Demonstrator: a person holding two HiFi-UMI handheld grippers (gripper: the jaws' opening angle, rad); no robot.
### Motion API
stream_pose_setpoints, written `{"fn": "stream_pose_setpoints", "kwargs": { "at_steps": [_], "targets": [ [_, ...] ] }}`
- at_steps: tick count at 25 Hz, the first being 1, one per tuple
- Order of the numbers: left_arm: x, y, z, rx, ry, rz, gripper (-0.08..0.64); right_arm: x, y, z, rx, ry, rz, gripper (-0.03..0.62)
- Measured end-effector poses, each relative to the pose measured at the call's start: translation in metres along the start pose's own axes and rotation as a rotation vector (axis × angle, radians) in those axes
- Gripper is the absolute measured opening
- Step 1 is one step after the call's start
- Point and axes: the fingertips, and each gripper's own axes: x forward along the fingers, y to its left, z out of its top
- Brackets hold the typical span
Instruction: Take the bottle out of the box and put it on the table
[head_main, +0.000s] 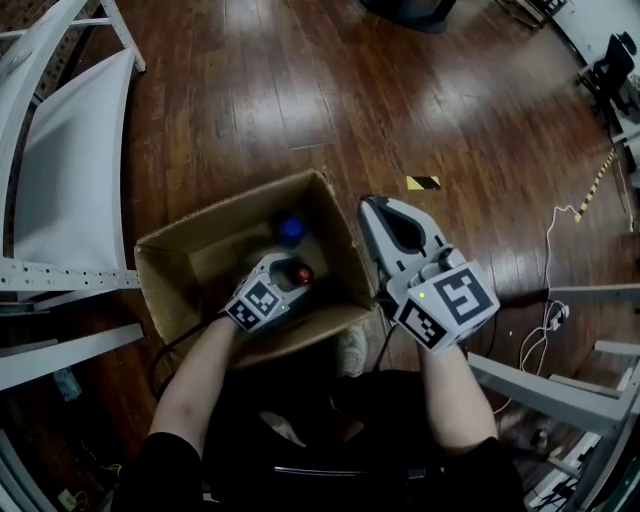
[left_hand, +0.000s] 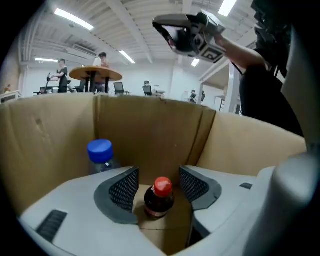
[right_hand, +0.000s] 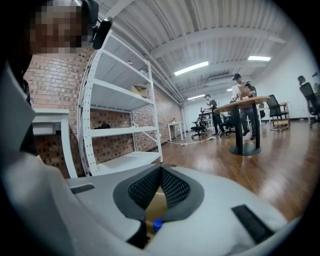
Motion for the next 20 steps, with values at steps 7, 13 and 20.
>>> {"fn": "stream_pose_setpoints", "kwargs": {
  "at_steps": [7, 13, 20],
  "targets": [
    [0.040, -0.005, -0.047, 0.058, 0.154, -0.033, 0.344, -0.006, 0.002, -0.004, 0.037, 0.005, -0.019, 0.002],
    [0.064, -0.006, -0.082, 0.041, 0.267, -0.052, 0.344, -0.003, 0.016, -0.014, 0.031, 0.041, 0.011, 0.002],
    [0.083, 0.000, -0.099, 0.042, 0.343, 0.009, 0.356, 0.001, 0.022, -0.028, 0.015, 0.086, 0.026, 0.002]
  ]
}}
